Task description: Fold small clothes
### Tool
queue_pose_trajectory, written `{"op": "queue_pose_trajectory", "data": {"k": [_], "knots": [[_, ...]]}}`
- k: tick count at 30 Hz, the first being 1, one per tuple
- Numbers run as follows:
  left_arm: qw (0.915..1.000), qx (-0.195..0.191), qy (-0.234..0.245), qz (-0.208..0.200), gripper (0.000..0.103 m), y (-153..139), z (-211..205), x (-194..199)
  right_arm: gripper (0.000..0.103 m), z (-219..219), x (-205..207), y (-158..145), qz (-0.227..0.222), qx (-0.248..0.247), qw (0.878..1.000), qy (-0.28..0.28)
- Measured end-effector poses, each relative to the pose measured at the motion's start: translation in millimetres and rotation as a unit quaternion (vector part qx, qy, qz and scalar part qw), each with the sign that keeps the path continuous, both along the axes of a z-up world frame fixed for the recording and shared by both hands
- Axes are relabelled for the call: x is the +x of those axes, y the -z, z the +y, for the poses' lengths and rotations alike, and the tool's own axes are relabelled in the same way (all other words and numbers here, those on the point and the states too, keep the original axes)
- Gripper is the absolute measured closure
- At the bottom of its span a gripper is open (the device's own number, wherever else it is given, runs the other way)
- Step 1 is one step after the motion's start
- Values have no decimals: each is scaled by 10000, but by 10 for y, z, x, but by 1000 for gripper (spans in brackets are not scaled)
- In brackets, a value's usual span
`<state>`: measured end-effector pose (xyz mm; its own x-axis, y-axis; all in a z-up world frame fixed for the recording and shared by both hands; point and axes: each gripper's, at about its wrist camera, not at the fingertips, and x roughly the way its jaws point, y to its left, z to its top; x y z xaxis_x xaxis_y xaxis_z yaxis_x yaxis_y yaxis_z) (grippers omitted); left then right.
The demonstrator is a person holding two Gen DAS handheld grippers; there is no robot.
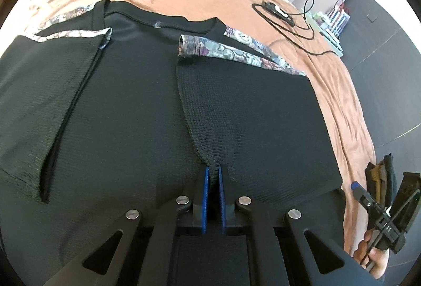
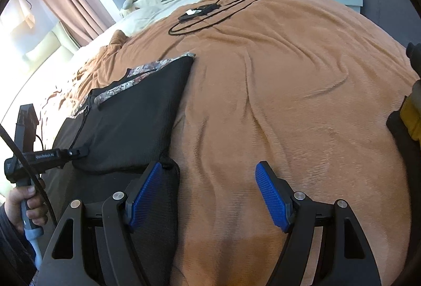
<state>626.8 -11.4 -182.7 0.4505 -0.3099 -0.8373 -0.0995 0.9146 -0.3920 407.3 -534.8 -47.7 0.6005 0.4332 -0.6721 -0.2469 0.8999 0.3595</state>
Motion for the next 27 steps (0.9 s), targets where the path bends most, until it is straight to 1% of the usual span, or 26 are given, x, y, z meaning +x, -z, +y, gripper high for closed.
{"op": "queue_pose_trajectory", "data": {"k": [4,8,11,14,16,17,20,22,24,27], "knots": [[9999,52,-124,43,93,-34,73,-19,31,73,12,-41,-114,-3,9999,-89],[10000,15,-43,89,80,15,47,-59,31,192,81,-36,-208,-50,9996,-186],[9998,63,165,90,80,55,-47,-74,31,308,115,28,-182,-161,9994,-246],[9981,491,360,104,80,100,-180,-62,31,423,151,100,-165,-469,9985,-235],[9971,650,365,141,80,113,-201,-39,31,441,194,152,-93,-715,9974,-70],[9970,679,344,151,80,108,-198,-30,33,439,215,156,-61,-737,9973,-17],[9959,863,238,162,80,48,-187,-24,35,421,232,122,26,-797,9968,76],[9959,872,195,118,80,5,-161,-50,35,419,220,94,93,-794,9967,116],[9968,771,179,86,80,-41,-121,-104,35,374,200,41,177,-676,9975,131],[9973,715,159,97,79,-121,-68,-212,35,338,113,-108,137,-482,9986,137]]}}
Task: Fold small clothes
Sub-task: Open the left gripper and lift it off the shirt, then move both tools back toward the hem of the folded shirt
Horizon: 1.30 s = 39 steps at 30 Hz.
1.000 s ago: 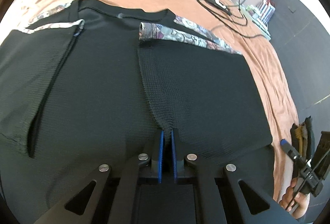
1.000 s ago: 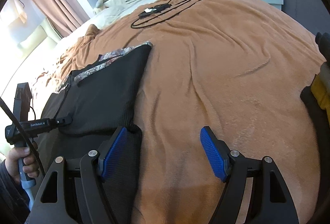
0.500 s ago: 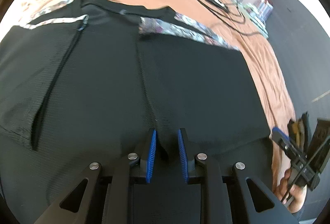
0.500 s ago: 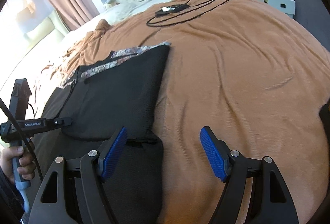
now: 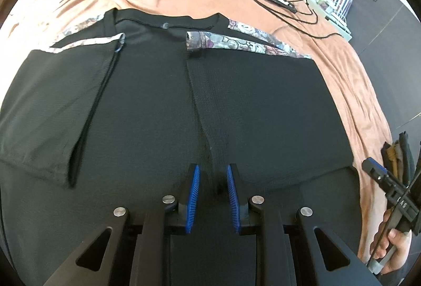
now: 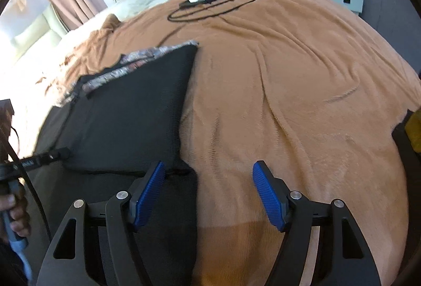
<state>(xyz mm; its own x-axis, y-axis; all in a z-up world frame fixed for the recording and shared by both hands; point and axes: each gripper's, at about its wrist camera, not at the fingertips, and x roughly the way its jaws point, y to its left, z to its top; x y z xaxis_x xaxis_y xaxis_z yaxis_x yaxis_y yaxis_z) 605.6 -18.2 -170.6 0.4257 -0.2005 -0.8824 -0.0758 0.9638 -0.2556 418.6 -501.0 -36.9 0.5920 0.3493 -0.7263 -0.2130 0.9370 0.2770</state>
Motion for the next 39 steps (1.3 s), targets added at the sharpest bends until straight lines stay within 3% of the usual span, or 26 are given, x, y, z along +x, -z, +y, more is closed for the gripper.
{"op": "queue_pose_trajectory", "data": {"k": [2,4,6,10,13,18,20,39], "knots": [[10000,-52,-7,-39,76,-96,59,-113,35,-1,-72,-90,-86,-17,10000,2],[9999,-69,-28,-114,67,-196,102,-210,35,6,-172,-144,-149,-24,9999,-30],[9996,-44,-40,-258,51,-335,159,-338,35,30,-274,-171,-170,-76,9998,-46],[9986,25,-10,-529,38,-581,306,-593,34,86,-494,-212,-190,-109,9998,-31],[9977,105,-34,-662,28,-733,446,-772,25,137,-661,-294,-247,-241,9994,-40],[9948,176,-203,-979,1,-958,700,-1103,8,159,-937,-473,-354,-329,9988,101],[9934,189,-222,-1112,0,-1028,784,-1237,0,169,-1049,-567,-463,-353,9982,158],[9876,50,-474,-1493,0,-1280,1463,-2353,0,193,-2025,-899,-757,-375,9963,185]]}}
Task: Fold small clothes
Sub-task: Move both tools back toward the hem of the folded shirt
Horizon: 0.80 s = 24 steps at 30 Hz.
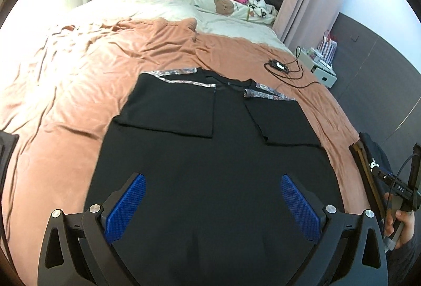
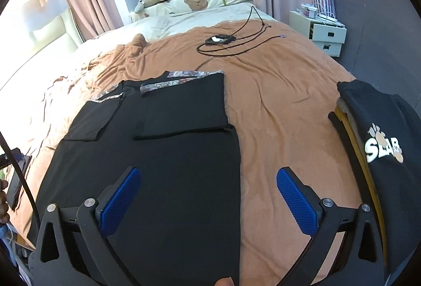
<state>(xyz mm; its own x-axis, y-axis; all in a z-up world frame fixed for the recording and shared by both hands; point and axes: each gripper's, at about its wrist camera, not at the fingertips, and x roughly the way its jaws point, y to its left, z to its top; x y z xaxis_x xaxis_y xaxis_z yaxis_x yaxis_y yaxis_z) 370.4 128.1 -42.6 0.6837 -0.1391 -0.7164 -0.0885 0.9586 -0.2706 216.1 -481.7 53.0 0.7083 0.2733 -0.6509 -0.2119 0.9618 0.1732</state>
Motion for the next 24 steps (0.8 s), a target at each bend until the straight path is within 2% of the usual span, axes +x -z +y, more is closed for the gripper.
{"op": "queue_pose_trajectory", "data": {"k": [16,24], "knots": [[9962,-385,-346,-701,0,-310,472,-1133,0,-235,-956,-314,-314,197,9993,90],[9911,-373,-697,-1069,0,-546,777,-1813,0,-344,-1369,-360,-435,156,9989,91]]}}
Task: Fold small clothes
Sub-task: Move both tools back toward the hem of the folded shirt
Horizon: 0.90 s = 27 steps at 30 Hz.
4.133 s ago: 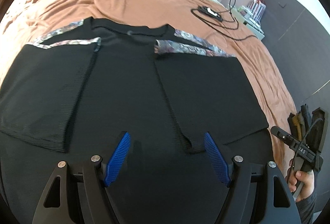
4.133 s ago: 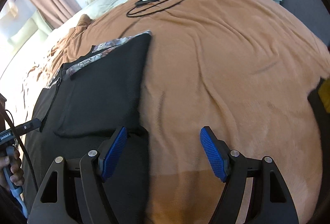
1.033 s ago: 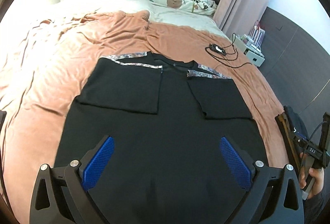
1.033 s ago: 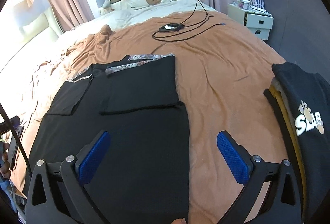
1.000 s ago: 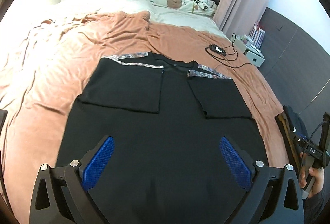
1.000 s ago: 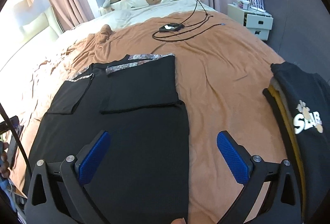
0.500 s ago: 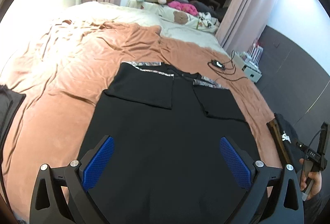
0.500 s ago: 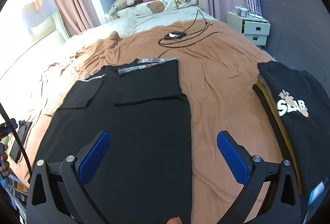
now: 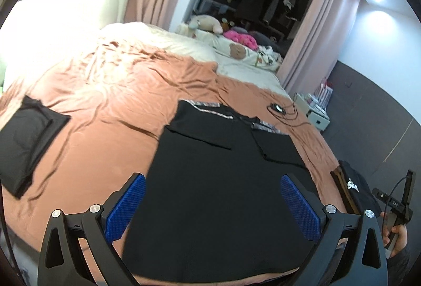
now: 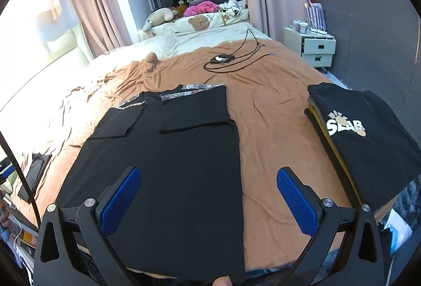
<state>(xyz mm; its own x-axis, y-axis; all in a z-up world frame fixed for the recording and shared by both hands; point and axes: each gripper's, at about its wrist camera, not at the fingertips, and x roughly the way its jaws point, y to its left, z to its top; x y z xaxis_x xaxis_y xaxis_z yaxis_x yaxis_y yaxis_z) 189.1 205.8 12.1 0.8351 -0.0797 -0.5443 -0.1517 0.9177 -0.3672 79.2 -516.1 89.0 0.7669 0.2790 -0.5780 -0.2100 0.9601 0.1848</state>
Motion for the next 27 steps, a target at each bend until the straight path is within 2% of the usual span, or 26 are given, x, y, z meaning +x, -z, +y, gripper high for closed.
{"op": "queue_pose_trajectory", "data": {"k": [5,9,13,15,18,27], "knots": [[9995,-15,-256,-165,0,-52,93,-290,0,-69,-173,-17,-241,43,9997,-23],[9994,52,-282,-181,0,-48,44,-396,0,-126,-327,46,-269,23,9996,-10],[9996,-128,-171,-163,0,-4,16,-500,0,-187,-500,57,-382,29,9993,-29],[9998,-74,-124,-135,0,13,-8,-555,0,-253,-574,81,-421,101,9991,-34],[9998,-12,-169,-112,0,78,-2,-698,0,-343,-647,149,-315,179,9993,-18],[9987,-395,-306,42,0,493,151,-949,0,-365,-899,289,-286,33,9994,-214]]}}
